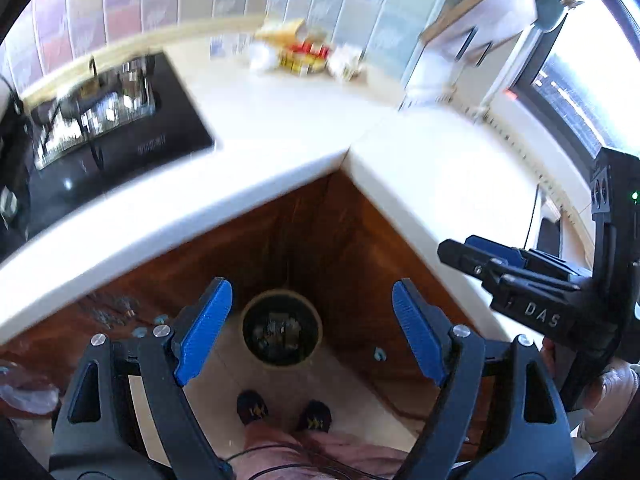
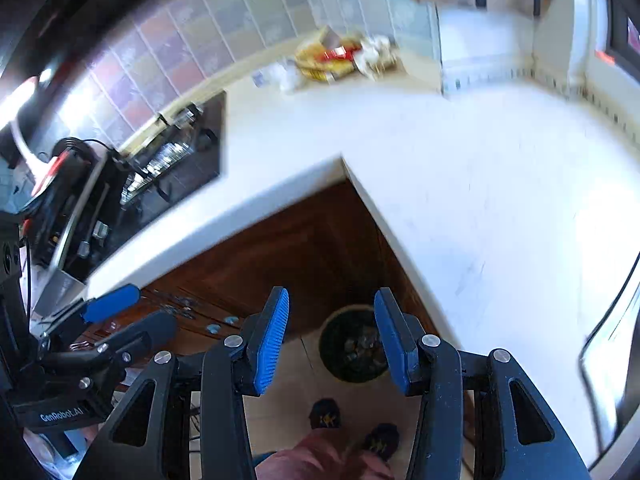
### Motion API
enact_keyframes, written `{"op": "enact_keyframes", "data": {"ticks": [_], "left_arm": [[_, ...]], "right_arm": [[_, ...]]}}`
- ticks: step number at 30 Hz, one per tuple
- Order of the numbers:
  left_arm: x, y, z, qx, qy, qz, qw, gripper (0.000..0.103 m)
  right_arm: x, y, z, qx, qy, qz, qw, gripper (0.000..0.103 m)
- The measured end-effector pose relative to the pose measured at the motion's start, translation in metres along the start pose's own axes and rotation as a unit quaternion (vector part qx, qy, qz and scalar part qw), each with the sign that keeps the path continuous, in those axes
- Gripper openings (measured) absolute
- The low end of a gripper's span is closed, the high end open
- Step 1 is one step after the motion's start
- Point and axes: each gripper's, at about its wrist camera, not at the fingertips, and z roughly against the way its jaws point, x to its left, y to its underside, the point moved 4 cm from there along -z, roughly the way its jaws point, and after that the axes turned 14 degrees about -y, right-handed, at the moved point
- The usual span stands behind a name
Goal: Collect trash
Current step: 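Raise both open tools back toward the remaining counter trash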
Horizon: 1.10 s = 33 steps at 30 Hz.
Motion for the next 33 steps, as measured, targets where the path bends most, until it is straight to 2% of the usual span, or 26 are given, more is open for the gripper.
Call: {"op": "enact_keyframes", "data": {"ticks": [7, 12, 19, 22, 27, 33], "left_arm": [[-0.017, -0.038, 0.055, -0.059, -0.005, -0.016, 0.9981, 0.081], [-0.027, -0.062, 0.081, -0.082, -0.021, -0.017, 0.9962, 0.081], [-0.006, -0.109, 0.110, -0.106, -0.064, 0.009, 0.9922, 0.081], [0.010, -0.131, 0.116, -0.118, -0.081, 0.011, 0.9897, 0.081], [0.033, -0.175, 0.118, -0.142, -0.112, -0.015, 0.9835, 0.081], [0.072, -0.250, 0.097, -0.160, -0.117, -0.037, 0.9794, 0.081]], "right_arm": [[0.031, -0.032, 0.056, -0.031, 0.009, 0.057, 0.998, 0.046], [0.045, -0.058, 0.081, -0.049, 0.009, 0.075, 0.996, 0.046], [0.054, -0.098, 0.097, -0.080, -0.012, 0.100, 0.992, 0.054], [0.062, -0.119, 0.098, -0.091, -0.013, 0.116, 0.989, 0.055], [0.075, -0.167, 0.084, -0.088, -0.018, 0.127, 0.988, 0.055], [0.091, -0.243, 0.046, -0.090, 0.012, 0.146, 0.985, 0.055]]}}
